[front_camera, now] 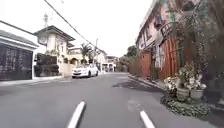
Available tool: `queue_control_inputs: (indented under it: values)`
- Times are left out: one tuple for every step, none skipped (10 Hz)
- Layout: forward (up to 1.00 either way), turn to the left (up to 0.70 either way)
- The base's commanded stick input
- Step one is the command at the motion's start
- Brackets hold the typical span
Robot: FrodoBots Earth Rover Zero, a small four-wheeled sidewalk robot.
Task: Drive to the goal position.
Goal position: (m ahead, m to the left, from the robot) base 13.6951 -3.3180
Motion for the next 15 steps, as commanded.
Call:
queue_control_inputs:
  values:
    - [1.0, 0.0]
    - [1.0, -0.13]
    - [1.0, -0.4]
    - [1.0, -0.4]
    - [1.0, -0.4]
    - [1.0, 0.0]
    - [1.0, 0.0]
    - [1.0, 0.0]
    - [1.0, 0.0]
    - [1.0, 0.0]
    - [1.0, 0.0]
    - [1.0, 0.0]
    - [1.0, 0.0]
    - [1.0, 0.0]
    - [1.0, 0.0]
